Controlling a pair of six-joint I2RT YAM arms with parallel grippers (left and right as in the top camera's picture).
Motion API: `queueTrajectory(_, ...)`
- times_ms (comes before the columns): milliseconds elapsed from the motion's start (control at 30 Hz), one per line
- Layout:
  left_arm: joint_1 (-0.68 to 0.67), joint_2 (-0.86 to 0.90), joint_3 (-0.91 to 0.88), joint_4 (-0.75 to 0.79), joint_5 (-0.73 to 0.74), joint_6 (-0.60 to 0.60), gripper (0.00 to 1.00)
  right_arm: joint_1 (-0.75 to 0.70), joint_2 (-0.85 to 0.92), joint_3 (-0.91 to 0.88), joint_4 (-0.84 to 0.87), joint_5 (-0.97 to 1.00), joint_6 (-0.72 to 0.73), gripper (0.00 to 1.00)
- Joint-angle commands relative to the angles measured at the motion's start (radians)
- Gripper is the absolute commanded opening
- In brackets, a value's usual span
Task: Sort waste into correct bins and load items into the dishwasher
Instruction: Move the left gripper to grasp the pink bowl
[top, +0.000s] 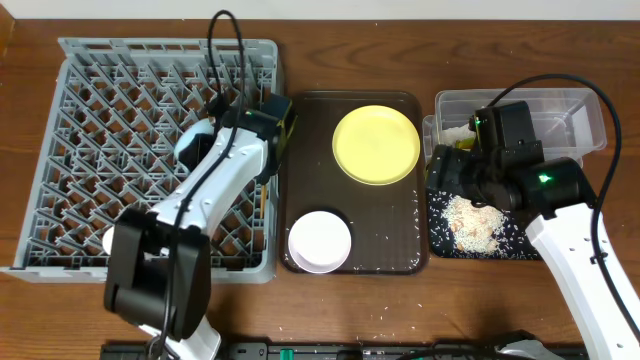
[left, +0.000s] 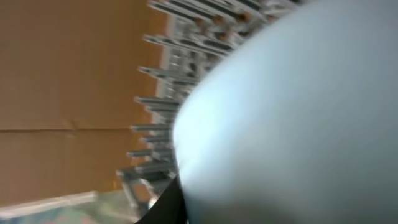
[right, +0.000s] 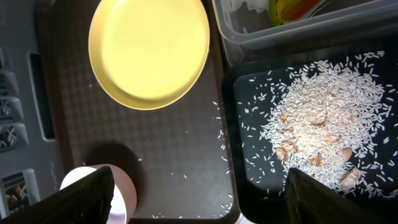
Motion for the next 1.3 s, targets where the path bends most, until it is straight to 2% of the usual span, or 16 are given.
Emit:
queueTrajectory(0, -0.007, -0.074, 0.018, 0.014, 0.315, -0.017, 0.35, -0.003, 0.001, 0.005, 0.002, 0.007, 0.01, 0.86)
queueTrajectory(100, -0.007, -0.166, 0.021, 0.028, 0.524, -0.017, 0.46, -0.003, 0.001, 0.005, 0.002, 0.007, 0.01, 0.87)
queueTrajectory(167, -0.007, -0.22, 0.021, 0.037, 0.624, -0.017, 0.5, -0.003, 0.001, 0.005, 0.002, 0.007, 0.01, 0.87)
queueTrajectory(333, -0.008, -0.306, 0.021, 0.045, 0.797, -0.017, 0.52, -0.003, 0.001, 0.005, 0.002, 0.007, 0.01, 0.87)
queueTrajectory(500, -0.056, -0.306, 0.02, 0.045, 0.975, -0.011, 0.52, -0.003, 0.001, 0.005, 0.002, 0.007, 0.011, 0.87)
queueTrajectory(600, -0.143, -0.292, 0.018, 0.049, 0.981, 0.02, 0.52, -0.003, 0.001, 0.005, 0.002, 0.006, 0.011, 0.87)
queueTrajectory(667, -0.238, -0.271, 0.012, 0.068, 0.978, 0.09, 0.52, -0.003, 0.001, 0.005, 0.002, 0.006, 0.011, 0.87)
queueTrajectory(767, -0.324, -0.226, 0.007, 0.07, 0.86, 0.116, 0.52, -0.003, 0.001, 0.005, -0.002, 0.006, 0.011, 0.87)
queueTrajectory(867, -0.355, -0.165, -0.006, 0.07, 0.73, 0.117, 0.52, -0.002, 0.001, 0.005, -0.003, 0.005, 0.01, 0.87)
queueTrajectory(1000, -0.34, -0.062, -0.022, 0.062, 0.658, 0.13, 0.52, -0.001, 0.001, 0.005, -0.006, -0.002, 0.01, 0.87)
queueTrajectory(1133, -0.319, 0.045, -0.041, 0.053, 0.712, 0.127, 0.52, -0.001, 0.001, 0.005, -0.006, -0.002, 0.01, 0.88)
queueTrajectory(1200, -0.319, 0.1, -0.055, 0.053, 0.849, 0.126, 0.51, -0.002, 0.001, 0.005, -0.005, -0.001, 0.01, 0.88)
queueTrajectory(1267, -0.322, 0.137, -0.056, 0.05, 0.939, 0.126, 0.46, -0.001, 0.001, 0.005, -0.001, -0.001, 0.011, 0.88)
